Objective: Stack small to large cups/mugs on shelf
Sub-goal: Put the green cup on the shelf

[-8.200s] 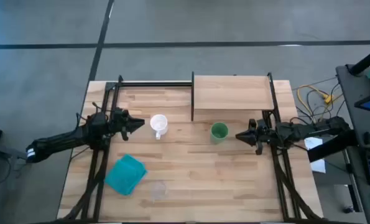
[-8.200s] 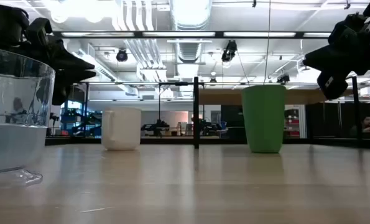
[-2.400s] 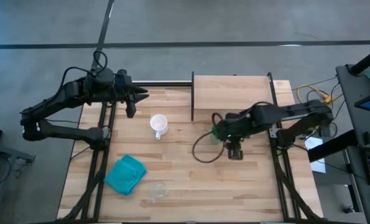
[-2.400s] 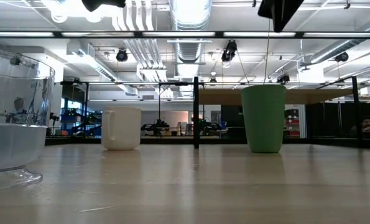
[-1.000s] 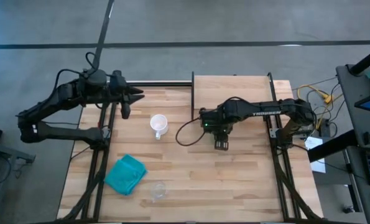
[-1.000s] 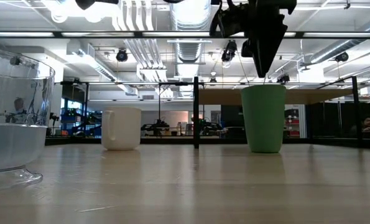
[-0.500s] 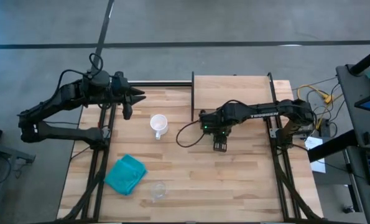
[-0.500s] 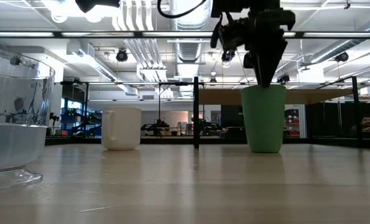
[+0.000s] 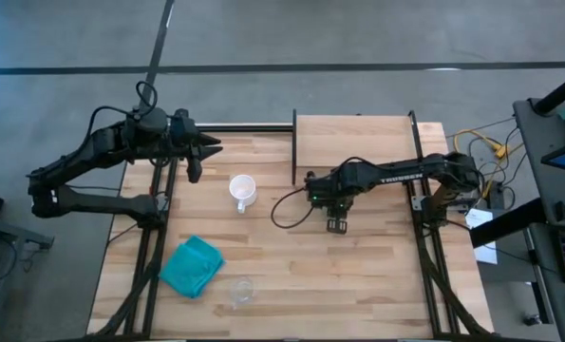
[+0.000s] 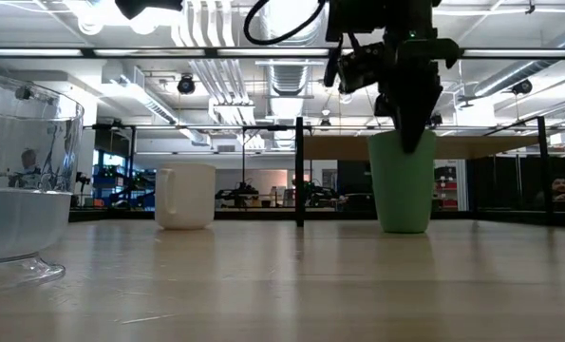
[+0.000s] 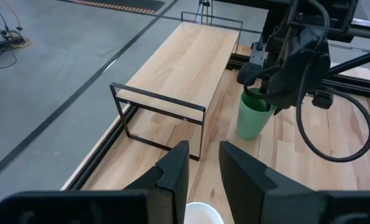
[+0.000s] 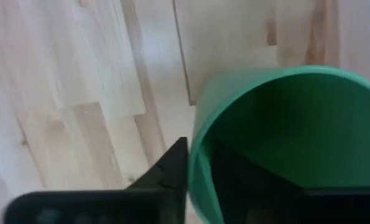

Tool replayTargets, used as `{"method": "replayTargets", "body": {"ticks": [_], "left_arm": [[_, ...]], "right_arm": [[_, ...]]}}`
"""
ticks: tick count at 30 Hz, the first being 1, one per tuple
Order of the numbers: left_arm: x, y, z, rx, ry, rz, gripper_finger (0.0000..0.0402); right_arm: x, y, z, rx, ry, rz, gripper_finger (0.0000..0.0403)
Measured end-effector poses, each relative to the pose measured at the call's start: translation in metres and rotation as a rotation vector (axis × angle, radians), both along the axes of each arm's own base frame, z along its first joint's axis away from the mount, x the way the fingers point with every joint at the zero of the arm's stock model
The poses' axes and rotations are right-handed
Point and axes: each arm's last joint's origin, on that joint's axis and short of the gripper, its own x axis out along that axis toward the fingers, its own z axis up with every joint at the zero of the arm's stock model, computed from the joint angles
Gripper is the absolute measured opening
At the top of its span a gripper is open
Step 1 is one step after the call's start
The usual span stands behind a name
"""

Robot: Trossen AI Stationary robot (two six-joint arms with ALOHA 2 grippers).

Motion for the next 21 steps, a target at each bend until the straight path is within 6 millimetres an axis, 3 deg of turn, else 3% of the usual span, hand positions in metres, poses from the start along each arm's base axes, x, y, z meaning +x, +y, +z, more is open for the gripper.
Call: {"method": "replayTargets", "body": {"ticks": [3,8,15,21], "left_arm": [[0.000,0.000,0.000,0.000,0.000,0.000,0.0075],[0.000,0.000,0.000,0.000,0.000,0.000,0.0075],[0.000,0.000,0.000,0.000,0.000,0.000,0.0075],[0.000,0.000,0.000,0.000,0.001,0.000,0.0075]], "right_arm": [[0.000,-0.001,0.004,-0.007,-0.009,-0.003,0.0015],[-0.006,-0.001,0.021,-0.005,0.020,-0.017,0.0010],[-0.035,-0.002,0.077,-0.066,0.032,-0.045,0.0009],[-0.073,-0.013,0.122,-0.164,-0.046,-0.205,0.0009]]}}
